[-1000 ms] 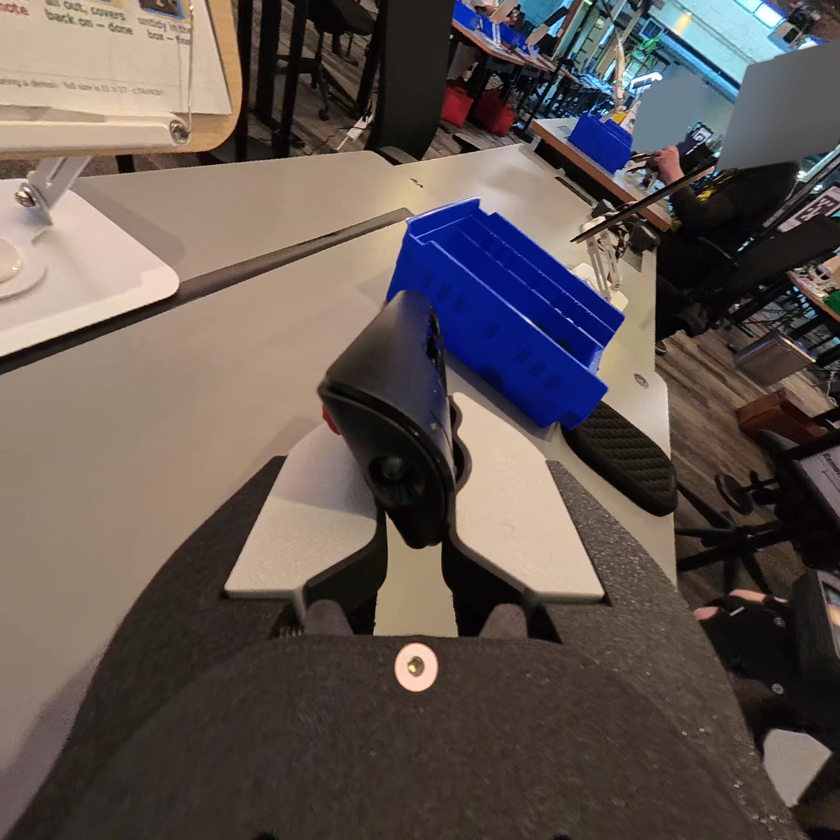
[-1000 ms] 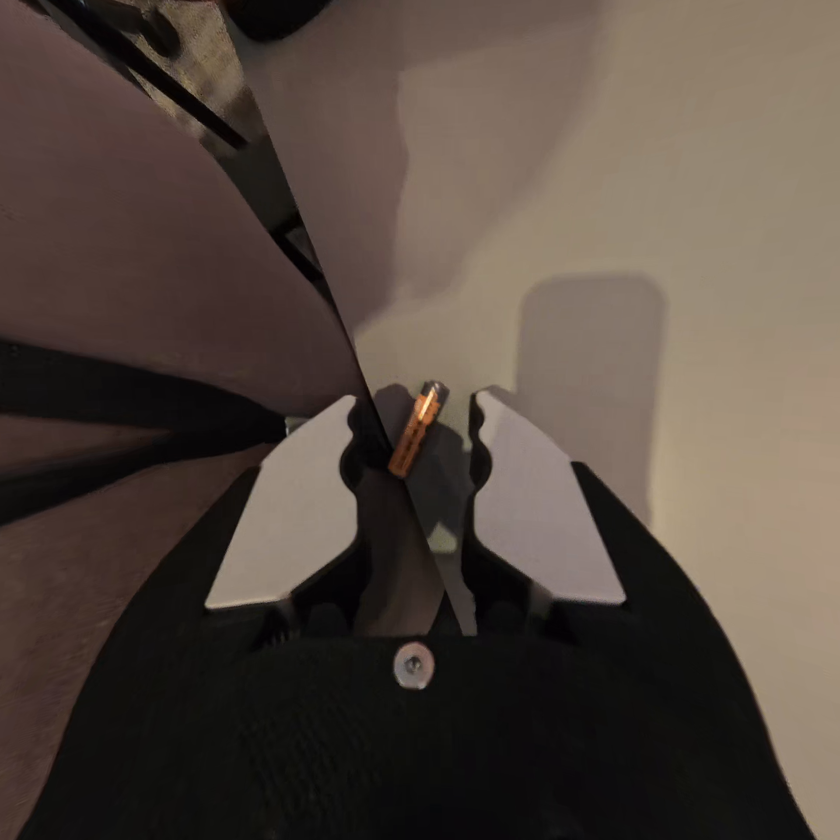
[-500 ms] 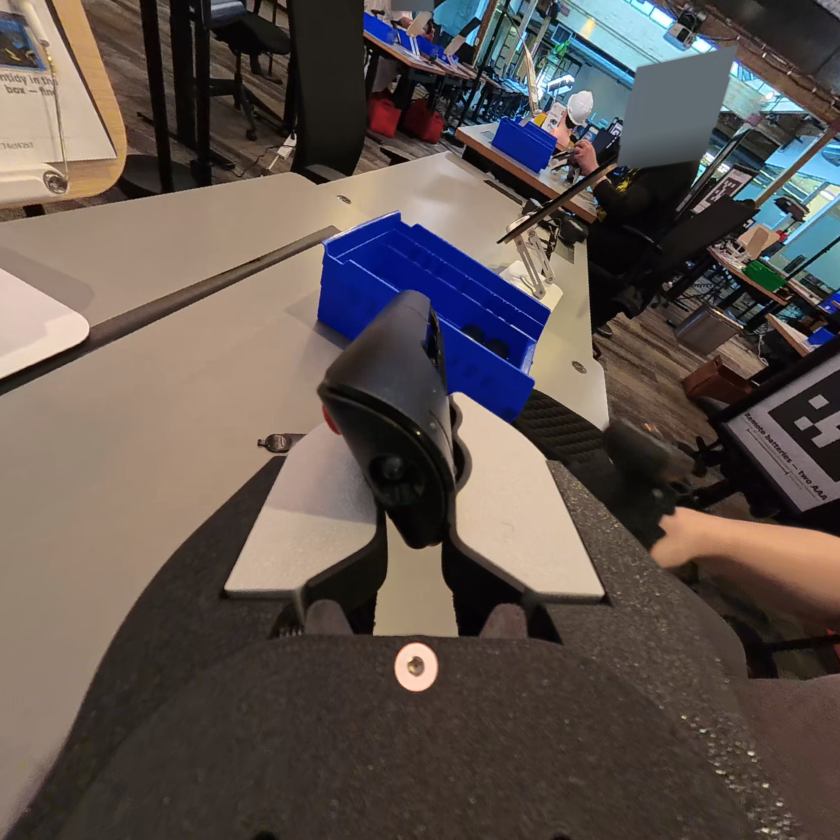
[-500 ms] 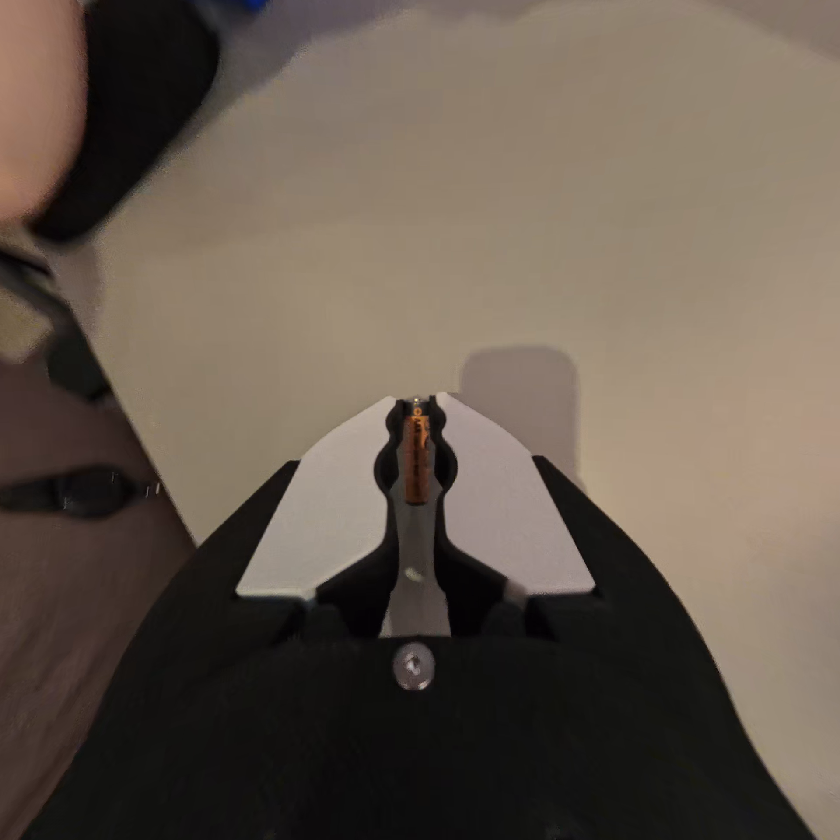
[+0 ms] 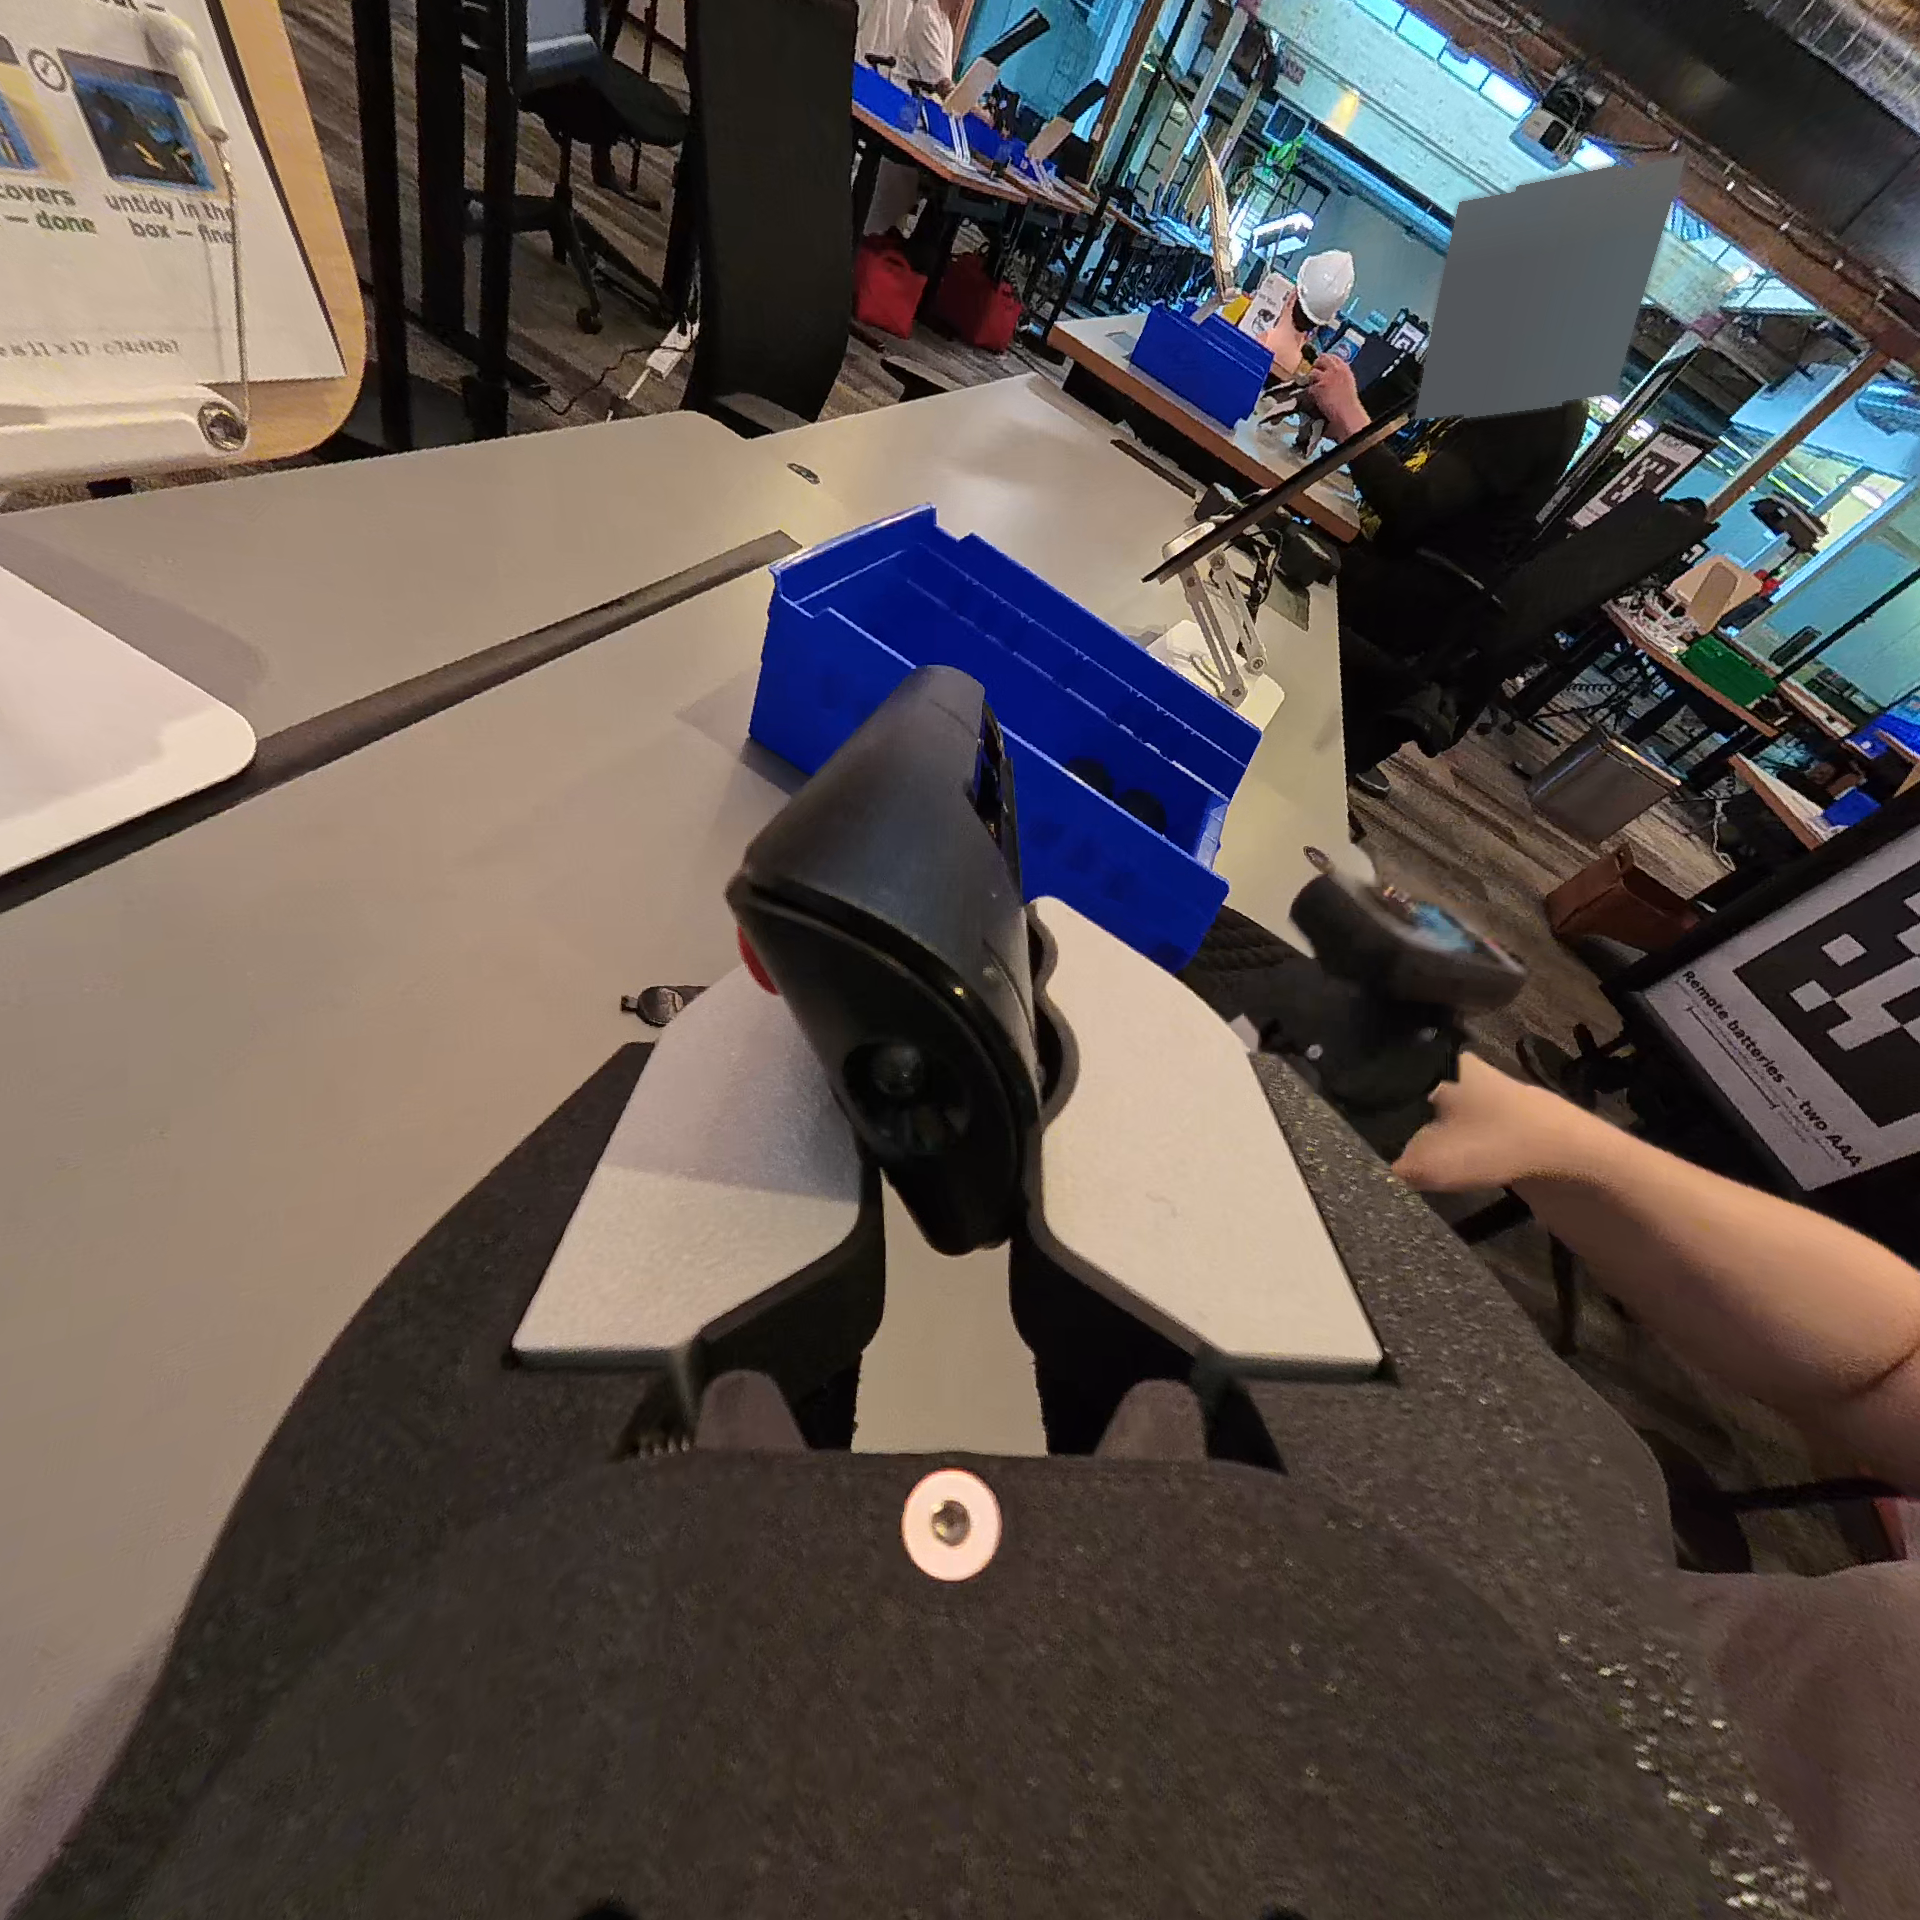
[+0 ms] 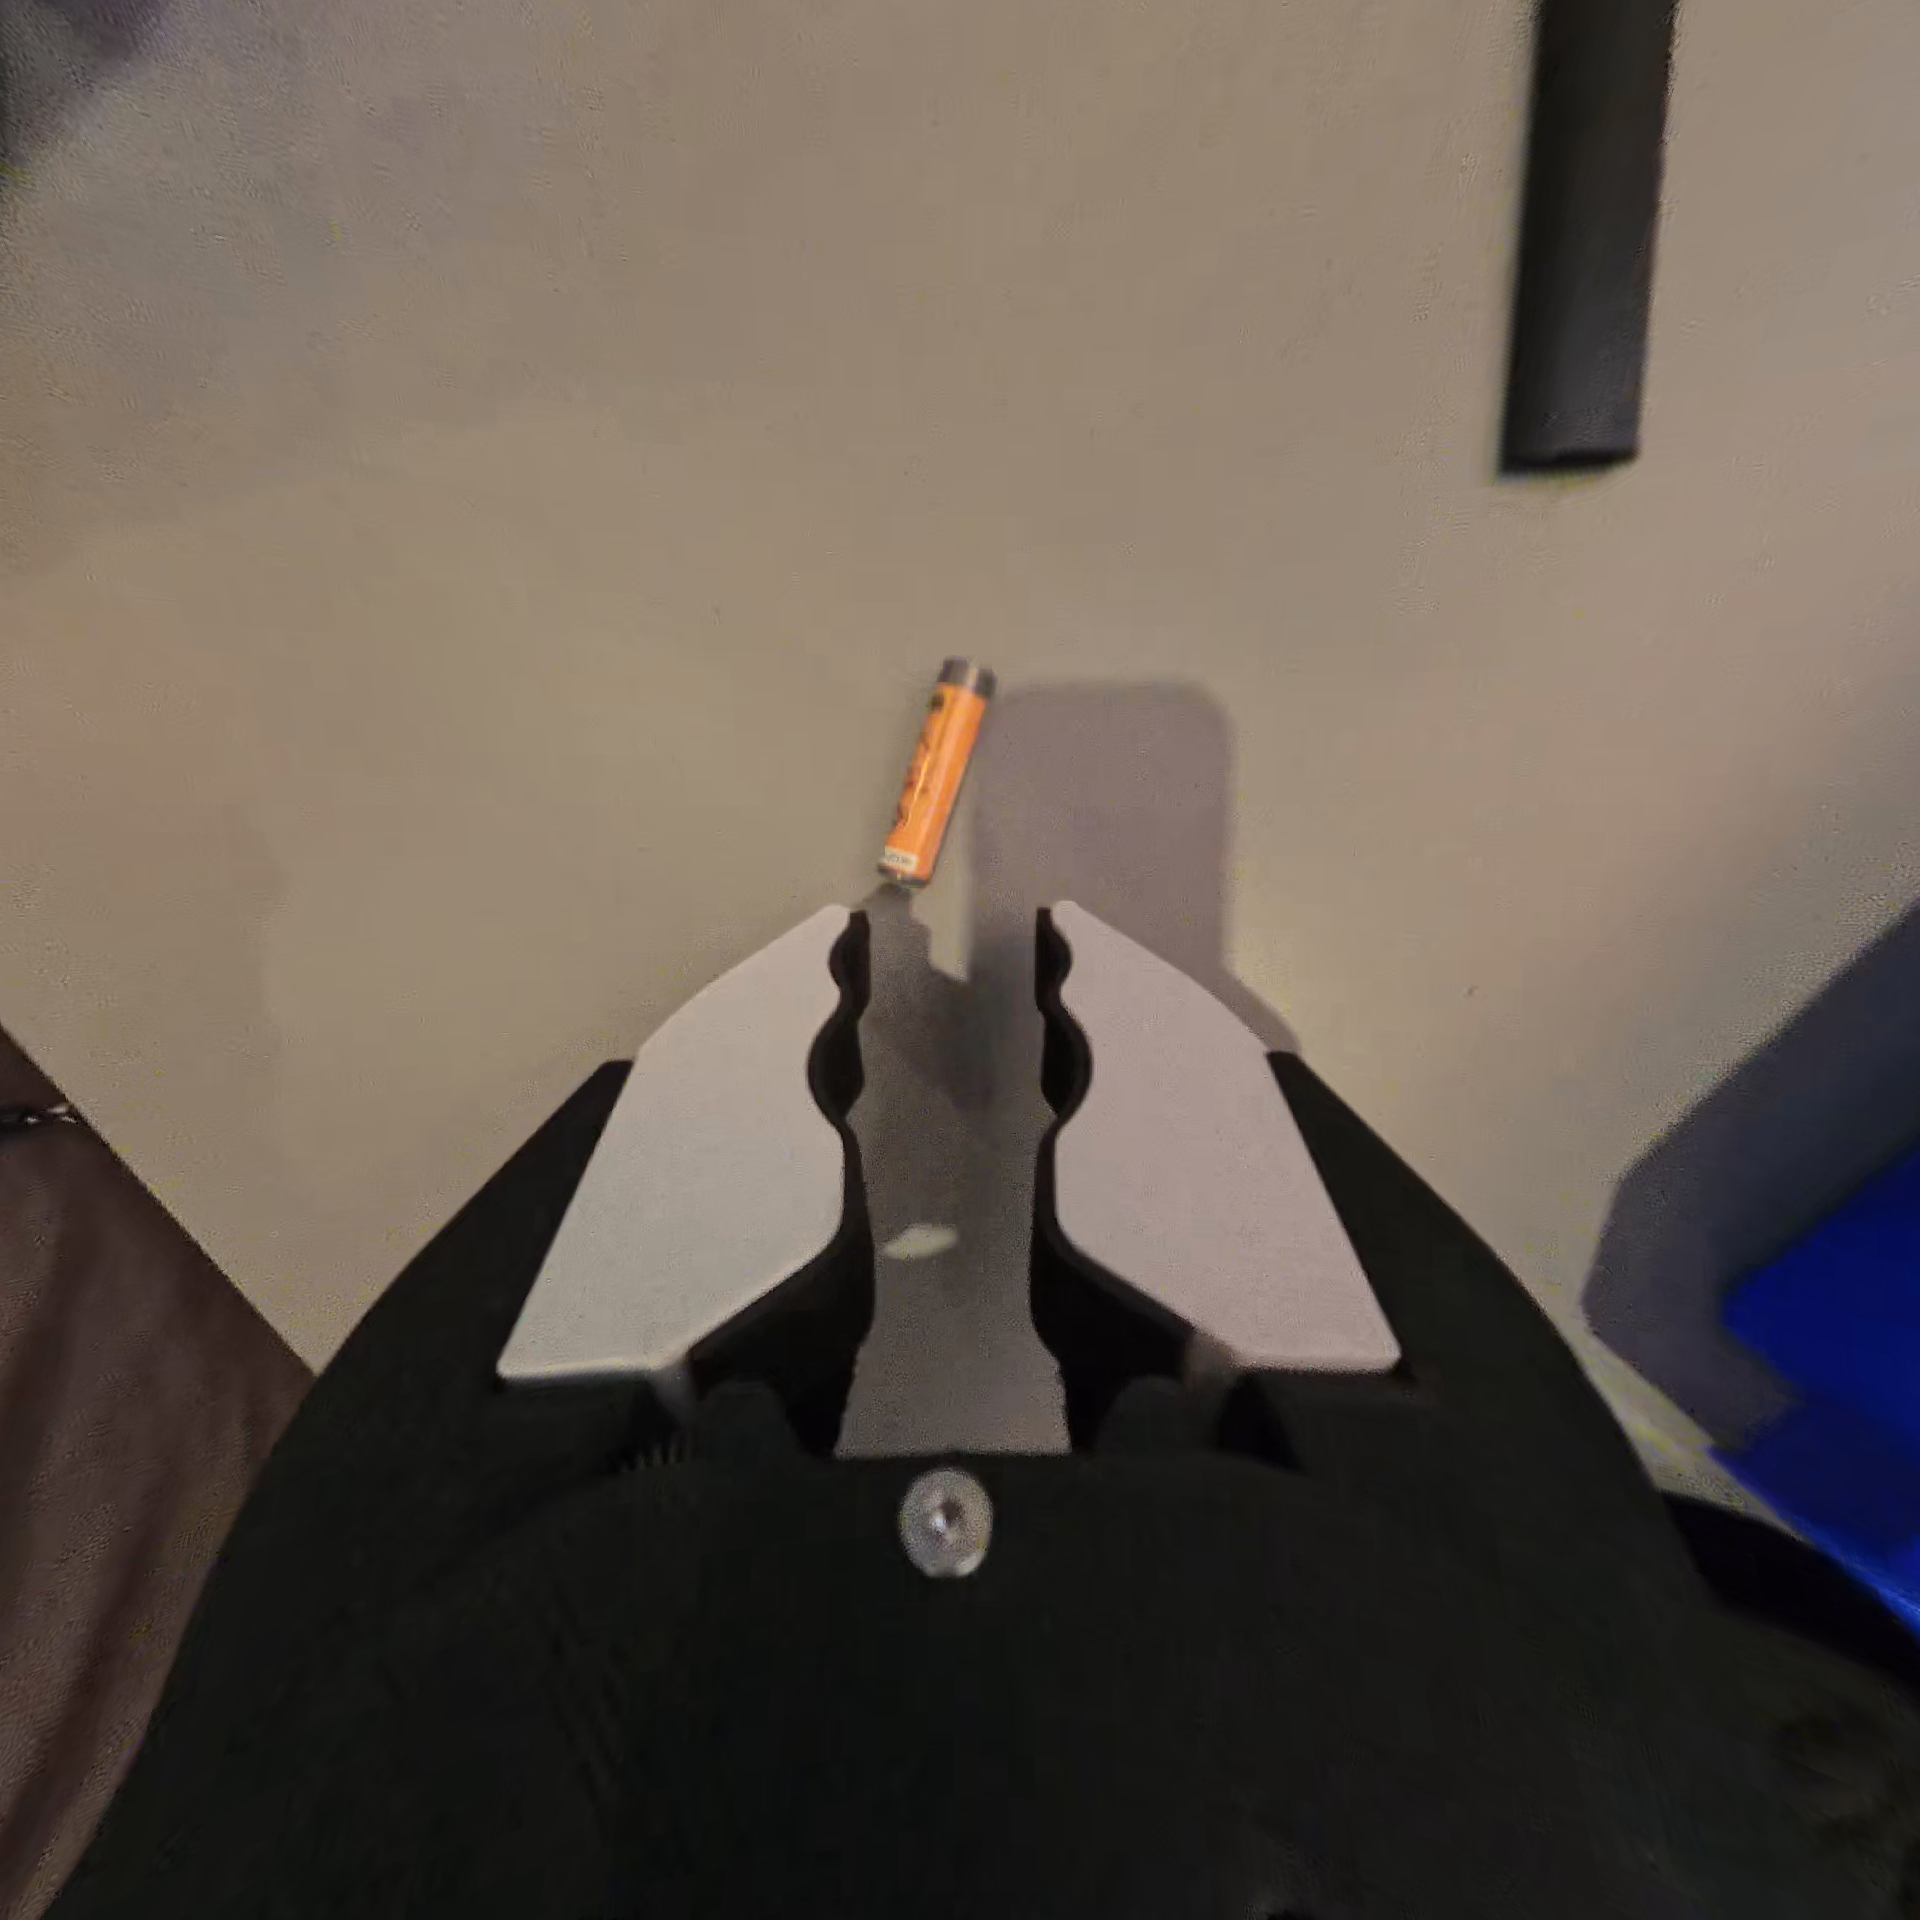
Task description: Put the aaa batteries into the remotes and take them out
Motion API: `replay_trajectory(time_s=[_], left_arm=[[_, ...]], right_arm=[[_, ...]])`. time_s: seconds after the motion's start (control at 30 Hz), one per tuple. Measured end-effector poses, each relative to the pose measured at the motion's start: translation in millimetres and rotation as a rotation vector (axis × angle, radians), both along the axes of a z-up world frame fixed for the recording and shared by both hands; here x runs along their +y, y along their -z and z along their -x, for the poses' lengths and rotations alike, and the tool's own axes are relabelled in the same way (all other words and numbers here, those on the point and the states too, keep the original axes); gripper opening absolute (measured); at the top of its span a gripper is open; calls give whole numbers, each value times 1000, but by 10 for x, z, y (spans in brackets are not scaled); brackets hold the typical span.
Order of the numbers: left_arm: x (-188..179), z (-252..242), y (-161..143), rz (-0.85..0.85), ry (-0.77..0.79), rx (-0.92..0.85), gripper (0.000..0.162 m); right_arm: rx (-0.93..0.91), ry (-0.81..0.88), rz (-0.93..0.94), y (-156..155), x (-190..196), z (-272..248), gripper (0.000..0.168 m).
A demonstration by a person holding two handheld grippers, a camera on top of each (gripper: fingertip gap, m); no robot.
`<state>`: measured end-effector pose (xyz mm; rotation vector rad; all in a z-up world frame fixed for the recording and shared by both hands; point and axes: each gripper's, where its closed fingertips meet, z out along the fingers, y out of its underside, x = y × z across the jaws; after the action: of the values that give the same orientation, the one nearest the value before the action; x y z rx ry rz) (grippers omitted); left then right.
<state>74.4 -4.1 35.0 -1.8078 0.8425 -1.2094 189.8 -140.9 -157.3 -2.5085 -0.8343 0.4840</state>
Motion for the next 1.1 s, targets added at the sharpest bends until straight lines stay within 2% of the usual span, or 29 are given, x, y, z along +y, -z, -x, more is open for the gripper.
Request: replay_trajectory(time_s=[0.03, 0.07, 0.1, 0.17, 0.23, 0.3, 0.43, 0.5, 0.67, 1.1], left_arm=[[-5, -1, 4, -1, 3, 4, 24], [-10, -5, 9, -3, 5, 9, 24], [-10, -10, 13, -5, 4, 13, 24], [-1, -17, 23, -8, -3, 19, 24], [-4, -17, 25, -12, -6, 27, 24], [-10, -8, 9, -23, -9, 31, 24], [-6, 26, -44, -41, -25, 25, 24], [-3, 49, -60, -51, -30, 28, 24], [50, 121, -69, -56, -60, 32, 24], [117, 203, -56, -51, -82, 39, 24]], right_arm=[[-3, 3, -8, 32, -13, 29, 34], [45, -1, -42, -5, 4, 113, 26], [112, -12, -35, -25, -11, 229, 25], [282, -54, 77, -61, -110, 530, 20], [335, -106, 181, -83, -190, 693, 20], [277, -181, 159, -136, -222, 686, 20], [4, -309, -178, -241, 60, 347, 23], [-38, -370, -244, -208, 144, 287, 29], [-67, -461, -274, -141, 286, 351, 29], [-140, -623, -103, -17, 263, 476, 26]])
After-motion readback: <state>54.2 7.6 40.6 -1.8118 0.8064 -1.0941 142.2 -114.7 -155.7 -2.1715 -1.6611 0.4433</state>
